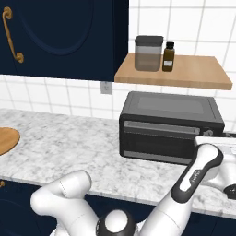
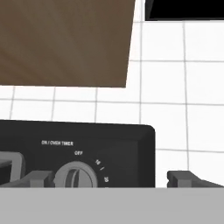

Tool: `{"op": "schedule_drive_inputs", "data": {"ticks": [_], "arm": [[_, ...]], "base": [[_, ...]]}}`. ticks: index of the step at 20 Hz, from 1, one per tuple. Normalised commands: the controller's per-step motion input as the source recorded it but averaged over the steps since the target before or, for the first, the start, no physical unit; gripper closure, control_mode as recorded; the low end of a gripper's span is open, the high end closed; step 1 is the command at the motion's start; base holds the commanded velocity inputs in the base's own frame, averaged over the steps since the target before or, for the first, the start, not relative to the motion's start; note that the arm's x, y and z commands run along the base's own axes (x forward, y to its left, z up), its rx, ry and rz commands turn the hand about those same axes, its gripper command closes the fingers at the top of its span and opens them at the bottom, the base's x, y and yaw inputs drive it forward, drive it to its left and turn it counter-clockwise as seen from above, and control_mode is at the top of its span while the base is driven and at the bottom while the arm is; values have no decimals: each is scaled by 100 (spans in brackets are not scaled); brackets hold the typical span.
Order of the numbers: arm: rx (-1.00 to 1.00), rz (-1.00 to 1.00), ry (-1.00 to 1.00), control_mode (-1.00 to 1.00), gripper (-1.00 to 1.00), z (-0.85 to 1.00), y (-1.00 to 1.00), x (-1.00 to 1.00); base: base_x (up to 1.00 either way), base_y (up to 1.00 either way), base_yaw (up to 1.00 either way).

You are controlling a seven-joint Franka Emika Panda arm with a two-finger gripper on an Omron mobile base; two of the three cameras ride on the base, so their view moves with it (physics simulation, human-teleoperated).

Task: Pick up the kebab skewer and baguette bread, and place them inside the toaster oven. Close the toaster oven door and start by setting the timer.

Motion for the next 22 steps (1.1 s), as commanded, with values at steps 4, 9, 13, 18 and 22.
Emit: {"op": "schedule_drive_inputs", "data": {"ticks": [4,9,13,18,22], "arm": [[0,0,0,-100,-100,0,-44,1],[0,-2,-1,-100,-100,0,-16,0],[0,-6,-2,-100,-100,0,-8,0],[-3,-12,0,-100,-100,0,-1,7],[-3,-12,0,-100,-100,0,-19,18]], "base": [[0,0,0],[0,0,0],[0,0,0],[0,0,0],[0,0,0]]}}
